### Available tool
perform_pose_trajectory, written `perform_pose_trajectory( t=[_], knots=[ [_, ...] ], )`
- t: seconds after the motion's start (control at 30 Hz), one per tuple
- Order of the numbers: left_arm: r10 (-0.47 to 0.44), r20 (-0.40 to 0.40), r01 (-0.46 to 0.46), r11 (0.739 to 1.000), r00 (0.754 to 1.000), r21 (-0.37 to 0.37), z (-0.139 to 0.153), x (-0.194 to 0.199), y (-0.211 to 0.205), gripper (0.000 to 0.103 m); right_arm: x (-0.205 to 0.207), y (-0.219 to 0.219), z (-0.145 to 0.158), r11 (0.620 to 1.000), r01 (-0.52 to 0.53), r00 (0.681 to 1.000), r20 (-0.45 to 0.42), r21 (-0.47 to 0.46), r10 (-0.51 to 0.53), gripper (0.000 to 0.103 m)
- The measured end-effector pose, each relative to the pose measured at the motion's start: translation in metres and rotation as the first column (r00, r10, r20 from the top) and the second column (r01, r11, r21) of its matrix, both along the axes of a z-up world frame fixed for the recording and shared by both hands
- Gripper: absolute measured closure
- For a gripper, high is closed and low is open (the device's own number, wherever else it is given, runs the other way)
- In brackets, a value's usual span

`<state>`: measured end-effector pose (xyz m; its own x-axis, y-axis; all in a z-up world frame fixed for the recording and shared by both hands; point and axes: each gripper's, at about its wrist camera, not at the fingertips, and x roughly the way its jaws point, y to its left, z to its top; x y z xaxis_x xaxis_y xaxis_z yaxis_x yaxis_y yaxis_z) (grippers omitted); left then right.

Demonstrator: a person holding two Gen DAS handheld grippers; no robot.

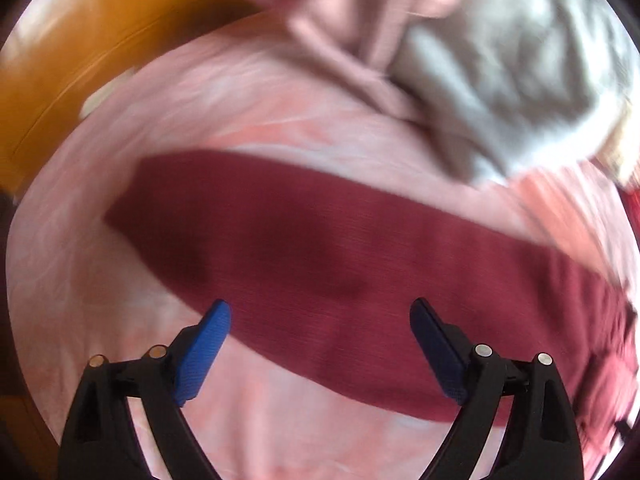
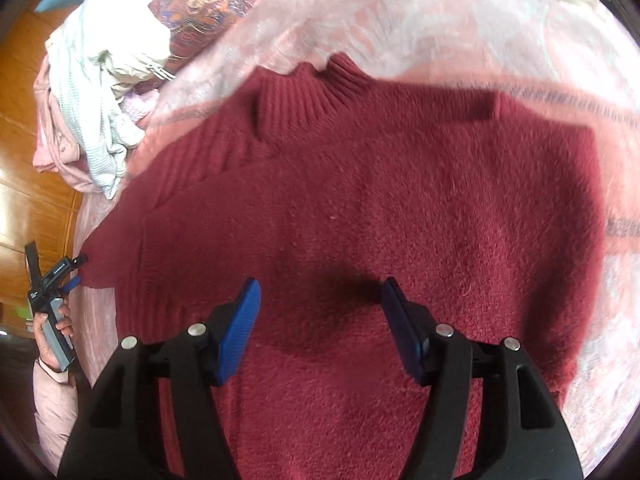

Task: Fold small clothes
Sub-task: 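Grasp the other sleeve with the left tool and fold it across the body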

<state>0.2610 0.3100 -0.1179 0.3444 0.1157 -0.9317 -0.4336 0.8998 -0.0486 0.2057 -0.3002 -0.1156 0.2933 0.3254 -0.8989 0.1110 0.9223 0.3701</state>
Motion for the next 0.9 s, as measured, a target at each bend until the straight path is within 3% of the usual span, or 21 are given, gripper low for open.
perform_pose_trajectory(
  t=[0.13, 0.27, 0.3, 0.47, 0.53, 0.73, 0.9],
  knots=[
    [0.028, -0.016, -0.029, 0.999, 0.999, -0.044, -0.017, 0.006, 0.019, 0.011, 0.002, 0.001, 0.0, 1.0, 0.0, 1.0, 0.009, -0.008, 0.0, 0.04],
    [0.001, -0.026, -0.001, 1.0, 1.0, 0.015, -0.021, 0.01, 0.009, 0.017, 0.0, 0.005, 0.001, 1.0, -0.015, 1.0, 0.014, -0.02, 0.015, 0.04],
    [-0.006, -0.024, 0.007, 1.0, 1.0, 0.026, -0.021, 0.01, 0.008, 0.022, -0.001, 0.004, 0.0, 1.0, -0.017, 1.0, 0.013, -0.024, 0.018, 0.04],
    [-0.026, -0.006, 0.027, 0.999, 1.0, 0.043, -0.012, 0.006, -0.003, 0.082, -0.003, 0.002, -0.002, 1.0, -0.019, 1.0, 0.01, -0.016, 0.019, 0.04],
    [-0.026, 0.002, 0.026, 0.999, 1.0, 0.037, -0.011, 0.006, -0.007, 0.091, -0.005, 0.0, -0.002, 1.0, -0.02, 1.0, 0.012, -0.013, 0.02, 0.04],
    [-0.03, 0.086, 0.027, 0.999, 0.996, 0.034, 0.003, 0.006, -0.018, 0.096, -0.006, -0.007, -0.007, 1.0, -0.011, 1.0, 0.002, -0.004, 0.011, 0.041],
    [-0.1, 0.208, 0.114, 0.992, 0.973, -0.054, 0.032, 0.004, -0.051, 0.096, -0.006, -0.003, -0.009, 0.999, -0.026, 1.0, 0.002, -0.03, 0.026, 0.041]
  ],
)
